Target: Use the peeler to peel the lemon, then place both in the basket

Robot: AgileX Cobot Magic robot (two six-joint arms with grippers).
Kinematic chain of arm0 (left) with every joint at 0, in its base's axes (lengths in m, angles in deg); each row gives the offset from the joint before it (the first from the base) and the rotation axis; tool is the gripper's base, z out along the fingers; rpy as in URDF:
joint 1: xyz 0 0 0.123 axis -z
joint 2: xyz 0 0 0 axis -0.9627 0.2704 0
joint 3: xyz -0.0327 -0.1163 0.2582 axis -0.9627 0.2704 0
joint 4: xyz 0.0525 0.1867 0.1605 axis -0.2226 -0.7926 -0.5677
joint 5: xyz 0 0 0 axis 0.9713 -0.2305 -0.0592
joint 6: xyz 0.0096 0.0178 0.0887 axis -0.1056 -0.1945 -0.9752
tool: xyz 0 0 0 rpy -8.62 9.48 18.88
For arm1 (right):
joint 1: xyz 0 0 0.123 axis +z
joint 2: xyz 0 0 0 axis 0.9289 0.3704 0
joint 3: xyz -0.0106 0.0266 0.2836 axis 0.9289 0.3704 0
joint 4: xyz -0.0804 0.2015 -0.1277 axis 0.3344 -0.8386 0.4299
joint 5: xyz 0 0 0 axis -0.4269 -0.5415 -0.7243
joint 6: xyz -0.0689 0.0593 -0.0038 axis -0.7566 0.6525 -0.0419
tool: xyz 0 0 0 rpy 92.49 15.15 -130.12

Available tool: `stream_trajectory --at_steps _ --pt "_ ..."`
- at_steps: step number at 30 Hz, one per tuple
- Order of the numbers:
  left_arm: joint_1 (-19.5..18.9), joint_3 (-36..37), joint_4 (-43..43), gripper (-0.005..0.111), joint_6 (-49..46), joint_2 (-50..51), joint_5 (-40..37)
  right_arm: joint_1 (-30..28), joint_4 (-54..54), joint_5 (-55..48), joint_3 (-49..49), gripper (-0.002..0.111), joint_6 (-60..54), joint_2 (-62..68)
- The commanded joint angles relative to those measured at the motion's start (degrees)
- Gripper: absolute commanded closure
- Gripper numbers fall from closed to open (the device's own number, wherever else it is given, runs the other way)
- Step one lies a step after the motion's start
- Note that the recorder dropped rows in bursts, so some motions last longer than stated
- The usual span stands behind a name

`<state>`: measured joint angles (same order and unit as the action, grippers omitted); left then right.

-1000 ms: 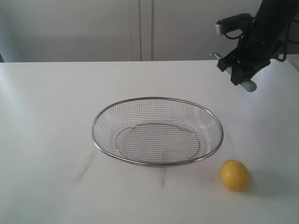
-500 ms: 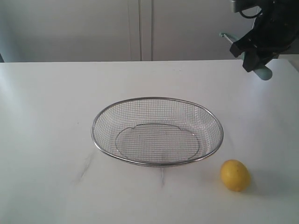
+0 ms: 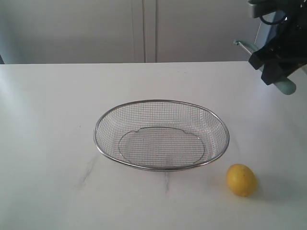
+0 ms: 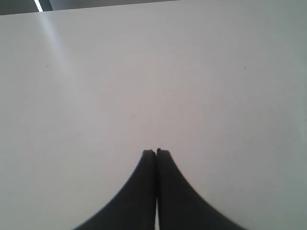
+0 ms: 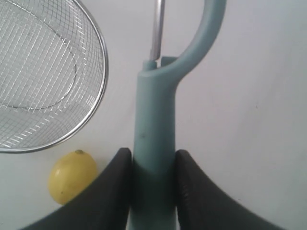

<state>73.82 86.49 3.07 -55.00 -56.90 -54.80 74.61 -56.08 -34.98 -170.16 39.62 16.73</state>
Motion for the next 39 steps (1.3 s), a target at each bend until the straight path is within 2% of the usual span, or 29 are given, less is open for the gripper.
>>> stream_trajectory --at_steps 1,20,29,39 --pt "-0.09 0.25 0.12 0.107 -0.15 -0.24 0.00 -0.03 -0.07 0.11 2.82 0.108 0.08 -3.31" --pt "-0.09 0.25 0.12 0.107 -0.15 -0.24 0.00 -0.03 -0.67 0.11 10.28 0.108 1.56 -11.70" --pt "-0.09 0.25 0.12 0.107 -0.15 -0.24 0.00 -0.03 -5.14 0.11 13.38 0.108 1.22 -14.92" --pt "-0.09 0.25 0.12 0.107 -0.15 -0.24 0.00 -0.03 -5.26 0.11 13.69 0.108 1.36 -15.01"
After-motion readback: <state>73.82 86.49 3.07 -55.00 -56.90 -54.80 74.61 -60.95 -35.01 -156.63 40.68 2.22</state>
